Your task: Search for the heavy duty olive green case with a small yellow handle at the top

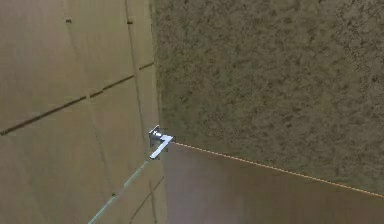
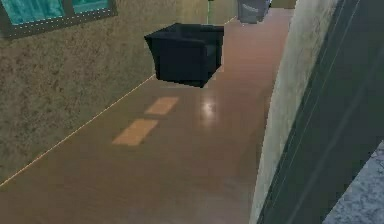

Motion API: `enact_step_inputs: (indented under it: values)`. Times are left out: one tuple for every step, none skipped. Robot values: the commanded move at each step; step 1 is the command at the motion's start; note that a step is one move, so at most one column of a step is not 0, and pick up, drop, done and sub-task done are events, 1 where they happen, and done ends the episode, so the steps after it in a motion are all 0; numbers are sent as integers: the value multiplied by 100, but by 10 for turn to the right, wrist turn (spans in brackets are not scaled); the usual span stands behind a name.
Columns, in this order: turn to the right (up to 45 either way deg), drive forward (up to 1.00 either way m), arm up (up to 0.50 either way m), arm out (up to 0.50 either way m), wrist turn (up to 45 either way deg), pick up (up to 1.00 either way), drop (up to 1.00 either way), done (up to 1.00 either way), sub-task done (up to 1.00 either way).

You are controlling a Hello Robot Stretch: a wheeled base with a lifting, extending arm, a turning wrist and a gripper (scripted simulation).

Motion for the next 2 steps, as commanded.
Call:
enact_step_inputs:
  values:
    - [450,0,0,0,0,0,0,0,0]
    - [150,0,0,0,0,0,0,0,0]
